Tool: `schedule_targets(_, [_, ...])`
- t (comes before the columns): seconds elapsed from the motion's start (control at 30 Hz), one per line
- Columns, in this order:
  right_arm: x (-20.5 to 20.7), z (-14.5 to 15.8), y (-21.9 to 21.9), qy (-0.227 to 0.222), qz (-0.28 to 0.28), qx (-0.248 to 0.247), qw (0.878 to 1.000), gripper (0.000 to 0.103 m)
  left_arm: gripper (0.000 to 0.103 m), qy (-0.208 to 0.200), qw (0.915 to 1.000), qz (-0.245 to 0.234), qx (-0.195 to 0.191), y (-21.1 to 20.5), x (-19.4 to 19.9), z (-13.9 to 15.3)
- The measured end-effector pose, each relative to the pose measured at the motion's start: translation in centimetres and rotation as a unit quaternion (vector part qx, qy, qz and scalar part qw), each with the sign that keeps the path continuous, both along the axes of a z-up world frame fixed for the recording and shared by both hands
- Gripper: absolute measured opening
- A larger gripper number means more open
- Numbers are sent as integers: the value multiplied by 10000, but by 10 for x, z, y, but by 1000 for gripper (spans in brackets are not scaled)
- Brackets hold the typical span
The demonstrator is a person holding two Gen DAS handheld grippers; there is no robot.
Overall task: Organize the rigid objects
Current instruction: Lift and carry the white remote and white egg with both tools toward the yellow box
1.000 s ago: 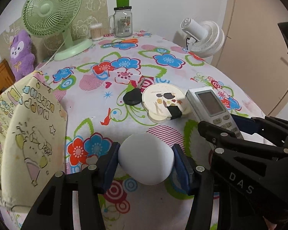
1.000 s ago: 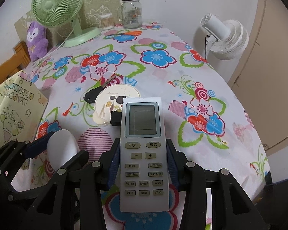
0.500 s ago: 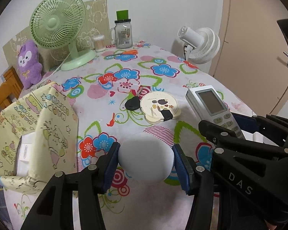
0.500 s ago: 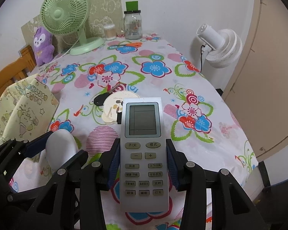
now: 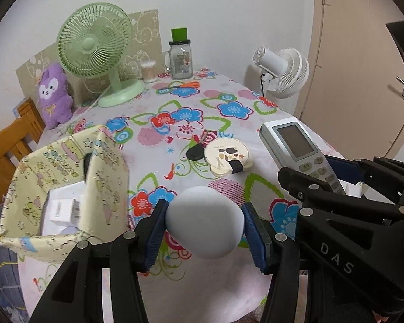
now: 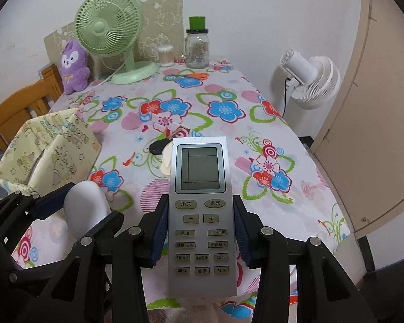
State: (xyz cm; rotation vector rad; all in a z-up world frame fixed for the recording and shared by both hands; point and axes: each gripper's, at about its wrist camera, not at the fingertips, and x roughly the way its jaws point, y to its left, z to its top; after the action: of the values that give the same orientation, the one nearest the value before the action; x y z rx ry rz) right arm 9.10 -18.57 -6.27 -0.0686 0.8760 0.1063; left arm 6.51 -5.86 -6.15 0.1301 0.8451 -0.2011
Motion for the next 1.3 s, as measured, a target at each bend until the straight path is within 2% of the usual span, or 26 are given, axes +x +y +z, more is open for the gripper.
schedule_targets(0.5, [-10,35,17,-220,196,-61,9995,47,57,-324,9993,70,163,14,-11,35])
schedule_targets(0.83, [-8,53,36,-207,370,126,9990,47,57,-384,9991,123,99,40,-12,55])
schedule_targets(1.3, [4,67,80,-223,683,-3,9974,47,57,-351,9991,210,129,77,-2,65])
